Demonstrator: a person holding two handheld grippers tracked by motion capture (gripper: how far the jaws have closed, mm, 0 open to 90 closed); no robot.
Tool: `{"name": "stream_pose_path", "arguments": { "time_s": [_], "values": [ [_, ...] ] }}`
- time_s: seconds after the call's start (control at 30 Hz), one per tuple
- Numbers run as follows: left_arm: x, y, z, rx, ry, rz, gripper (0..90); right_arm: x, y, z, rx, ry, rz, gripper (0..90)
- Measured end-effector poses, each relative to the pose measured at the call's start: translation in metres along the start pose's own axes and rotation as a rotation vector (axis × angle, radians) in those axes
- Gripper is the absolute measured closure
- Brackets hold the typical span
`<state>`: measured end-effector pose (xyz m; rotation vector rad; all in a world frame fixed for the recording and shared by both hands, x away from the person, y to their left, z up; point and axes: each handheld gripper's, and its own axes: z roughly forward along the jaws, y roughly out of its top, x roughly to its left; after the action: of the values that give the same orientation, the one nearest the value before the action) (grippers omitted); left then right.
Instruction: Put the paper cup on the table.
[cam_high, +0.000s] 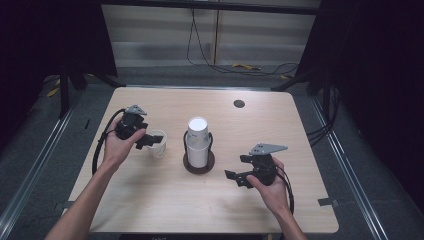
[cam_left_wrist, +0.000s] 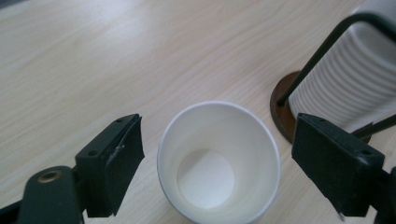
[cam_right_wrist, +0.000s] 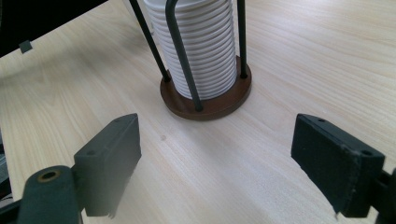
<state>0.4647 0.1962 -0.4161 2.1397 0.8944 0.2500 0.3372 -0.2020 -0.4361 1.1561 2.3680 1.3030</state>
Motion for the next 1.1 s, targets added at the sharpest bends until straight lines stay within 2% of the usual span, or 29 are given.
{"name": "stream_pose_path", "arguments": {
  "time_s": [0.1,0.17,0.37,0.4,0.43,0.5,0.57,0.7,0.77,0.83,0.9,1.0,1.03,1.1],
  "values": [
    [-0.002,-0.003,-0.003,-0.041,0.031,0.025,18.1,0.0,0.0,-0.001,-0.002,-0.003,0.0,15.5],
    [-0.002,-0.006,-0.003,-0.067,0.01,0.008,18.1,-0.001,0.0,-0.001,0.002,-0.006,0.001,15.5],
    [-0.009,-0.013,-0.006,-0.092,0.015,0.036,18.1,0.0,0.0,0.0,0.011,-0.018,-0.003,15.1],
    [-0.011,-0.015,-0.007,-0.095,0.001,0.03,18.1,0.0,0.0,0.001,0.013,-0.021,-0.005,14.6],
    [-0.012,-0.016,-0.008,-0.09,0.001,0.042,18.0,0.0,0.0,0.001,0.015,-0.024,-0.008,14.5],
    [-0.016,-0.018,-0.01,-0.088,0.027,0.06,18.0,0.0,0.0,0.001,0.015,-0.028,-0.008,14.5],
    [-0.018,-0.021,-0.012,-0.11,0.014,0.043,17.6,0.0,0.0,0.001,0.012,-0.031,-0.007,14.5],
    [-0.021,-0.027,-0.021,-0.137,0.013,0.044,17.6,0.0,0.0,0.0,0.007,-0.047,-0.013,14.7],
    [-0.019,-0.029,-0.025,-0.147,0.036,0.009,19.3,-0.001,0.0,-0.002,-0.002,-0.058,-0.008,14.7],
    [-0.018,-0.032,-0.029,-0.161,0.026,-0.015,19.9,-0.001,-0.001,-0.002,-0.001,-0.065,-0.008,14.6],
    [-0.019,-0.034,-0.033,-0.164,0.03,0.0,19.9,0.0,-0.001,-0.002,-0.004,-0.069,-0.002,14.6],
    [-0.023,-0.04,-0.036,-0.174,0.022,-0.002,19.9,0.0,-0.001,-0.001,0.002,-0.063,0.01,14.6],
    [-0.025,-0.042,-0.036,-0.165,0.021,0.014,19.8,0.0,-0.001,-0.001,0.0,-0.062,0.011,14.6],
    [-0.028,-0.048,-0.037,-0.178,-0.006,0.0,19.8,0.0,-0.001,-0.001,-0.002,-0.064,0.01,14.6]
  ]
}}
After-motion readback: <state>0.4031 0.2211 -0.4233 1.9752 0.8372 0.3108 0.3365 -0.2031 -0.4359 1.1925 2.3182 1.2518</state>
